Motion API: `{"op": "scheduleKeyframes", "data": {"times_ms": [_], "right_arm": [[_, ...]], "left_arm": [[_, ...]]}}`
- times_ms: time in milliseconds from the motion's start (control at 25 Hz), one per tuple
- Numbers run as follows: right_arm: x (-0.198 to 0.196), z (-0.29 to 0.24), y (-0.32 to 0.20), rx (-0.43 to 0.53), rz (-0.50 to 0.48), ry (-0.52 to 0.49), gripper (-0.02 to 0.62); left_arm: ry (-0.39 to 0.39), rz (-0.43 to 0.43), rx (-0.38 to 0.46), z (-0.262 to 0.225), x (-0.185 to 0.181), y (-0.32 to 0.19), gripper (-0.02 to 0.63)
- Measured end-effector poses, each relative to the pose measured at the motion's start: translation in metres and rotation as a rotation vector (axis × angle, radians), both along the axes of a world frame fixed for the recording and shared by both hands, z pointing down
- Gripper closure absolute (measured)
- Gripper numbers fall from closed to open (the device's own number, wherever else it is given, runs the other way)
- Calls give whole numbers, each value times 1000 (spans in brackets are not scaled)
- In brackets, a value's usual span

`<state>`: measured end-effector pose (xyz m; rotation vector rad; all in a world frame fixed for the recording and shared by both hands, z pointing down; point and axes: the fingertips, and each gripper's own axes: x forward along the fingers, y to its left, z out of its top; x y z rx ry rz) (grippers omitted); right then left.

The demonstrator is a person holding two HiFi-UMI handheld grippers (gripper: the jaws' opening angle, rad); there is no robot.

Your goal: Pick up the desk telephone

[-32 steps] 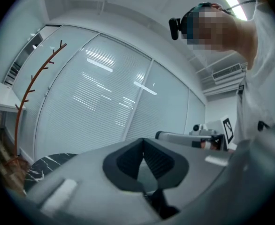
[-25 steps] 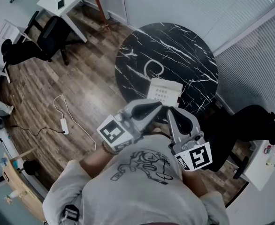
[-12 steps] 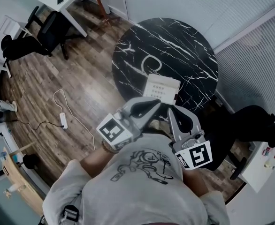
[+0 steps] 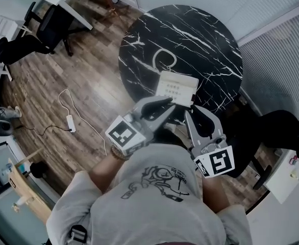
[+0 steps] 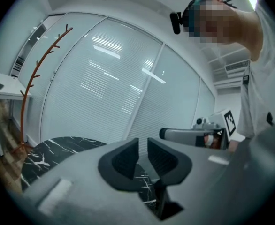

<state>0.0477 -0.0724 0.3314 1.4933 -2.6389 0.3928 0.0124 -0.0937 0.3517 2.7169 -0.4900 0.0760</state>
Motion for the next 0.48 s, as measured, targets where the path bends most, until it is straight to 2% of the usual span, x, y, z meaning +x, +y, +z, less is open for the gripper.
{"op": "scheduleKeyframes", "data": {"times_ms": [480], "right_arm": [[35, 100, -37, -137, 45, 53, 422]], "left_arm": [[-116, -24, -120, 105, 3, -38, 480]]}}
